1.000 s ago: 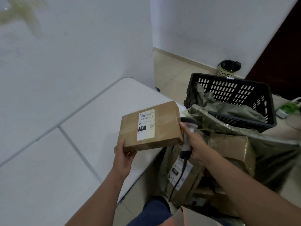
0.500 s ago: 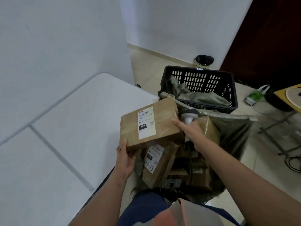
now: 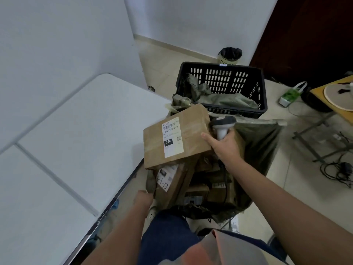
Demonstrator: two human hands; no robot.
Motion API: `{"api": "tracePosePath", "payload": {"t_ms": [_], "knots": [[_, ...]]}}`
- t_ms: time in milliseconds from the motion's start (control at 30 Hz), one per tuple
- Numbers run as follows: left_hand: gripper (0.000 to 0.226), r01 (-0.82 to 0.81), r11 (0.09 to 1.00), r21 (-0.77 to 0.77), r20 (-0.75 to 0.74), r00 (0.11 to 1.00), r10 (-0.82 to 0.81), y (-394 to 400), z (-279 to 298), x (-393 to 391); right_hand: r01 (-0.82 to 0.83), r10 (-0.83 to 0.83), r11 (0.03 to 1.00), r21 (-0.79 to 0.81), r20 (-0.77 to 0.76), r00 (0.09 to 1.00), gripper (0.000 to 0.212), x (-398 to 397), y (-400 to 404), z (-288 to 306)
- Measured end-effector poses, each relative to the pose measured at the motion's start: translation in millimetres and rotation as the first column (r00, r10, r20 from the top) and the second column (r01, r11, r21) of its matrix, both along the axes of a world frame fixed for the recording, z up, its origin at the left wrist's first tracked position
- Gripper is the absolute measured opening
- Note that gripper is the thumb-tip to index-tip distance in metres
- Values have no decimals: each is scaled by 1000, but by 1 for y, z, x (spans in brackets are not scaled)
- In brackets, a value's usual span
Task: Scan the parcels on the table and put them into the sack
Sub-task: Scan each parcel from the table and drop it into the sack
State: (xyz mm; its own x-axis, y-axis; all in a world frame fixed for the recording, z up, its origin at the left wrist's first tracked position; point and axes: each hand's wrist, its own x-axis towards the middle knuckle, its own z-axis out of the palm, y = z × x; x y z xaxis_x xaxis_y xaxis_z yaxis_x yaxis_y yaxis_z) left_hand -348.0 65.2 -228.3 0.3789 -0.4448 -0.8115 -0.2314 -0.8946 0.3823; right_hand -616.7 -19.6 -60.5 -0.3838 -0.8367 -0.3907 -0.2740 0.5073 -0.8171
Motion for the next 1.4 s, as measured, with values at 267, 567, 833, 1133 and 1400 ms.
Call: {"api": "tracePosePath", "payload": {"t_ms": [267, 567, 833, 1133, 1400], "knots": [[31, -466, 884, -39, -338, 838, 427, 11, 0, -38, -14, 13, 999, -42, -22, 1000, 103, -10, 6, -3], [40, -138, 990, -39, 99, 985, 141, 27, -19, -33, -100, 96, 992, -81, -54, 994, 95, -21, 12, 13], [28, 93, 985, -142, 153, 986, -71, 43, 0, -15, -339, 311, 932, -126, -199, 929, 99, -20, 4, 52], [63, 173, 963, -207, 309, 945, -103, 33, 77, 1, -444, 420, 896, -4, -313, 852, 100, -24, -12, 112], [68, 74, 909, -411, 356, 930, 86, 25, 106, 0, -399, 393, 916, 47, -308, 866, 95, -51, -12, 150]]}}
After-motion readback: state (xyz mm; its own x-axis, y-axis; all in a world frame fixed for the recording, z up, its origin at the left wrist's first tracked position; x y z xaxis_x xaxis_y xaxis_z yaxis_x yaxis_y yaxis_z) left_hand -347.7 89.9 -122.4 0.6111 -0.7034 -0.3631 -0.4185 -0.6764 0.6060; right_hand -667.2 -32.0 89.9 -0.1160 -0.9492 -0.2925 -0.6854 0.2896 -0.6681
